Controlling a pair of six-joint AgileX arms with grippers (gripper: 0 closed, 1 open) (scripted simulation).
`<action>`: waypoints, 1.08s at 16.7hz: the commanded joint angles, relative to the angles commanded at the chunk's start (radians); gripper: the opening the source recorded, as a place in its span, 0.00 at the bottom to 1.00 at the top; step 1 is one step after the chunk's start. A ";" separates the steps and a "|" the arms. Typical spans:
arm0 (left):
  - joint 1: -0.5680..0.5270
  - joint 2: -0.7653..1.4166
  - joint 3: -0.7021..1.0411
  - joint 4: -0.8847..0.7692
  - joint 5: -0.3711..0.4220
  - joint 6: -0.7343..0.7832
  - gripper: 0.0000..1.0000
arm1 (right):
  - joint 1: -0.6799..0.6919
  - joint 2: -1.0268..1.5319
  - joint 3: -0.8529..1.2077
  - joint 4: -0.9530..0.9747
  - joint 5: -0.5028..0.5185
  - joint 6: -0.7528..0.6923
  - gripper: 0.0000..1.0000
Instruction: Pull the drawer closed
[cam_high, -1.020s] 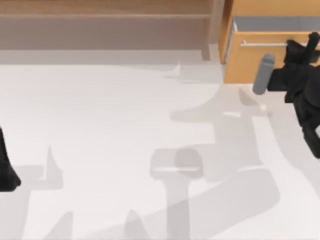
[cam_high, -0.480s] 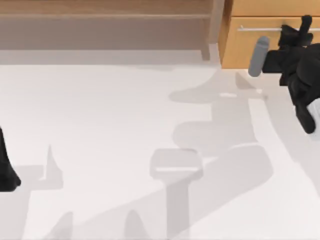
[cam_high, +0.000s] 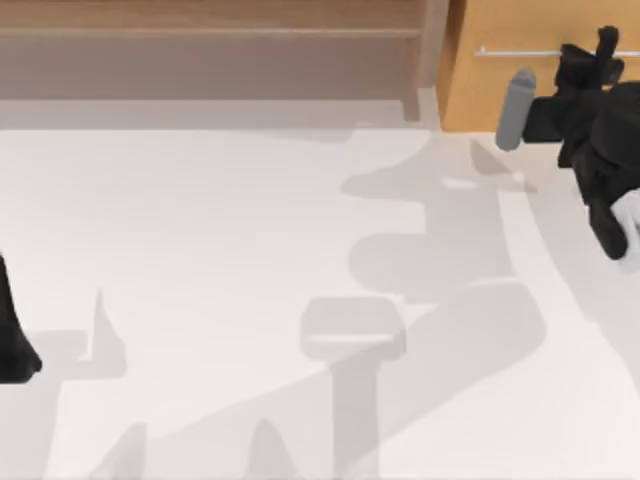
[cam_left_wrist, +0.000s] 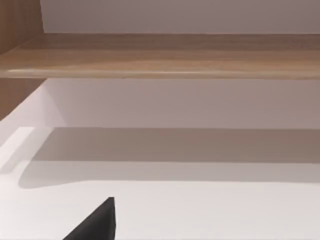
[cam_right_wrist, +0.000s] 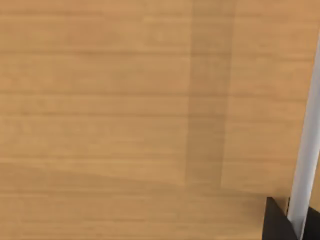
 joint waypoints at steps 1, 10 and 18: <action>0.000 0.000 0.000 0.000 0.000 0.000 1.00 | 0.000 0.000 0.000 0.000 0.000 0.000 0.15; 0.000 0.000 0.000 0.000 0.000 0.000 1.00 | 0.000 0.000 0.000 0.000 0.000 0.000 0.83; 0.000 0.000 0.000 0.000 0.000 0.000 1.00 | 0.000 0.000 0.000 0.000 0.000 0.000 1.00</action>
